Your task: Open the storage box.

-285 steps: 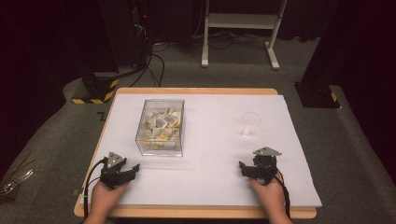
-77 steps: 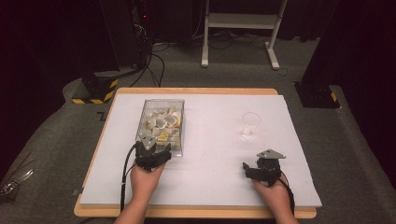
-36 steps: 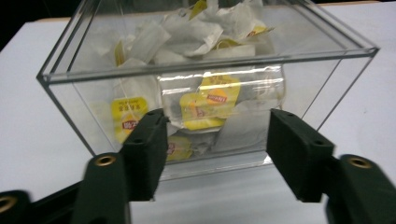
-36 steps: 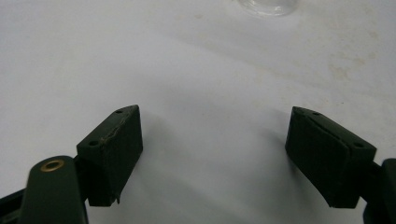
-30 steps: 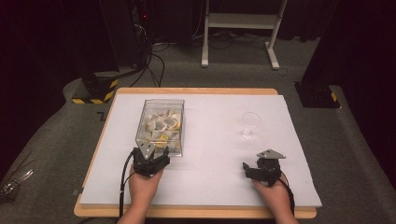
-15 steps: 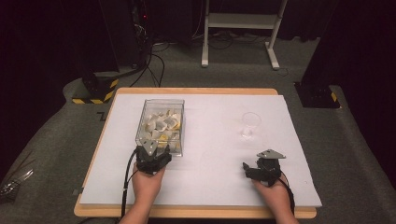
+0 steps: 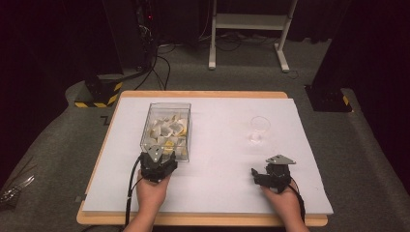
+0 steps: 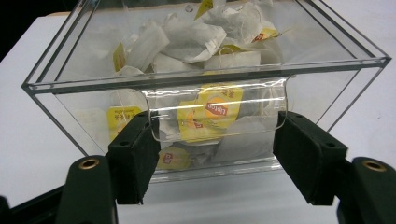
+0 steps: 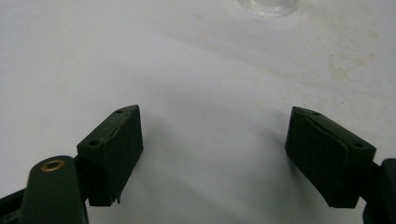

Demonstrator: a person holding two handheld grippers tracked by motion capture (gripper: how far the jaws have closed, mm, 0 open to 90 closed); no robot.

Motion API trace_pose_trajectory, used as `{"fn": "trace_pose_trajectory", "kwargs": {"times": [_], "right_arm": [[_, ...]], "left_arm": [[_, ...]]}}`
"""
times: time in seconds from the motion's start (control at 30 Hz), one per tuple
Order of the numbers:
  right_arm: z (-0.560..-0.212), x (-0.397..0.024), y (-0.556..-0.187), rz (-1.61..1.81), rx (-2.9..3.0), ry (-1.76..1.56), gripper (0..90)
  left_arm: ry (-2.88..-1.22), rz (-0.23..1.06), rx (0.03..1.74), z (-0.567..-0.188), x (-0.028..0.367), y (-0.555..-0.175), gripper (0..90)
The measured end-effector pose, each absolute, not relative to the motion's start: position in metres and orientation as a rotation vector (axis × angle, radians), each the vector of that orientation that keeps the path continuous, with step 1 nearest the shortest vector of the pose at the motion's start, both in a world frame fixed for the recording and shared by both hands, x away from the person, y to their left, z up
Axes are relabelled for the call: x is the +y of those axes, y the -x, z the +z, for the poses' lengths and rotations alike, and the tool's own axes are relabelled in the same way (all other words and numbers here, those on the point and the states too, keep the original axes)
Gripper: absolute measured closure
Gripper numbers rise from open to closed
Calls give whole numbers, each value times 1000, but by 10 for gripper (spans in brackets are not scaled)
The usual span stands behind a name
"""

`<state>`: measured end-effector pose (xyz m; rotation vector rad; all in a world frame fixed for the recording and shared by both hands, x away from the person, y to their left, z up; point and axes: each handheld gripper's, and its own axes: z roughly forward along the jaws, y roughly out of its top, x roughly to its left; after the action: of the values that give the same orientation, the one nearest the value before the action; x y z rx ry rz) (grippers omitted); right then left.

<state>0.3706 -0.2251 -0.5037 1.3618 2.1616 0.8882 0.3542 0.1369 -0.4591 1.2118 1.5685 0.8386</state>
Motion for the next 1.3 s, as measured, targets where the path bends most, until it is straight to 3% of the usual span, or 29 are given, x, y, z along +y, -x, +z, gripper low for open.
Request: {"fn": "trace_pose_trajectory", "kwargs": {"times": [1.3], "right_arm": [[-504,-225,-371,887,2160,-1365,190]], "left_arm": [[-1218,824,1546,-460,137,-308,326]]}}
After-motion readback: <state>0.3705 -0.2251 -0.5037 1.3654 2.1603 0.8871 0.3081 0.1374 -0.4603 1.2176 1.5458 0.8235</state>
